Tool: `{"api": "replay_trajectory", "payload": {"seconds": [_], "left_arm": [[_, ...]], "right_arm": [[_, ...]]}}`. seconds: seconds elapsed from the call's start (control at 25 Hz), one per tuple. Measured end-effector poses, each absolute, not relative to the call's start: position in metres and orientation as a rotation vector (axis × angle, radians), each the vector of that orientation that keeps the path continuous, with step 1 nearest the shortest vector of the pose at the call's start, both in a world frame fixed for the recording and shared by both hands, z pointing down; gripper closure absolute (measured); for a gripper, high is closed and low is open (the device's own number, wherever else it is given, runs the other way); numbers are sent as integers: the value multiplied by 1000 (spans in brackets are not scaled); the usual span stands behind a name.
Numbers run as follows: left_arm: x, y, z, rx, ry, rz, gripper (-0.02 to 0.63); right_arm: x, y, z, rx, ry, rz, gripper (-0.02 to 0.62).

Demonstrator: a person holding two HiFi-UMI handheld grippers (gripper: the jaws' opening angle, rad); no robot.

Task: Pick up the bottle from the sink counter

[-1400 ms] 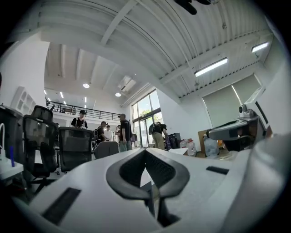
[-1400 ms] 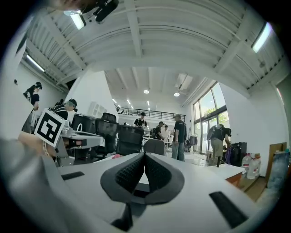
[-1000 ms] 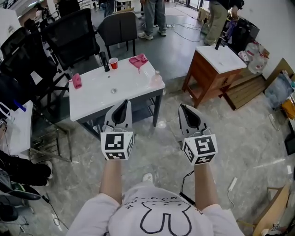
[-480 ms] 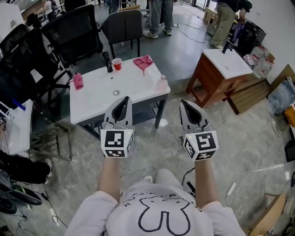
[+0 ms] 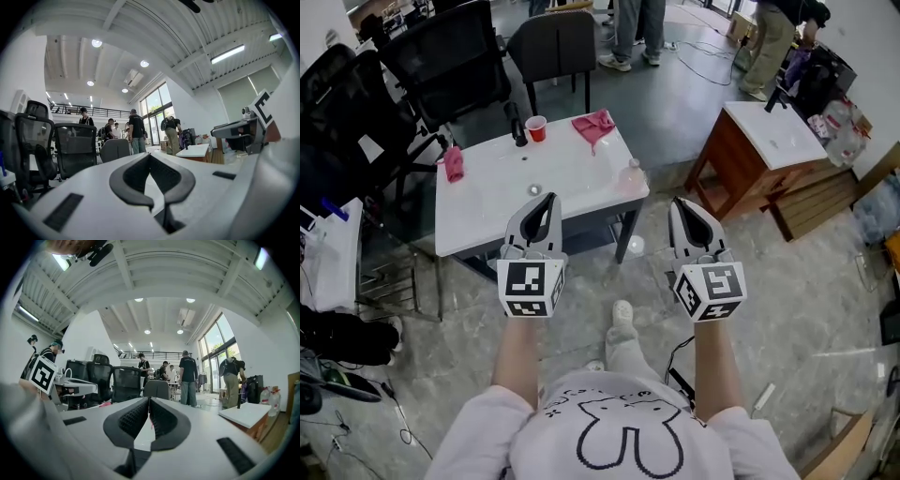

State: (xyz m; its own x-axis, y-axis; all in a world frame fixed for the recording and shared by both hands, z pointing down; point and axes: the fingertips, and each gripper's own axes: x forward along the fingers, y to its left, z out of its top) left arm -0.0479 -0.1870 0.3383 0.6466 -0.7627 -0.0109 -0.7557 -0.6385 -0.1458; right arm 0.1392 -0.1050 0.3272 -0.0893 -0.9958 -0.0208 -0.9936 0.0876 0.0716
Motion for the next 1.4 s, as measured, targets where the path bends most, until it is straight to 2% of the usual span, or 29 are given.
{"api": "replay_trajectory", "payload": {"seconds": [0.2, 0.32, 0.68, 1.04, 1.28, 1.4], "left_arm": [[-27, -225, 336, -2693, 1309, -85, 597], [-17, -249, 333, -2678, 1350, -80, 597], [10, -309, 334, -2613, 1472, -116, 597], [28, -347, 345, -2567, 1596, -128, 597], [29, -365, 358, -2554, 1648, -159, 597], [28, -369, 367, -2553, 1665, -184, 597]], "right_arm": [[162, -152, 328, 2052, -2351, -97, 557], [173, -182, 325, 2001, -2400, -91, 467], [190, -262, 330, 1793, -2593, -43, 276], [204, -312, 353, 1650, -2625, -44, 278], [204, -339, 380, 1591, -2634, 13, 341], [201, -347, 400, 1554, -2631, 58, 344]]}}
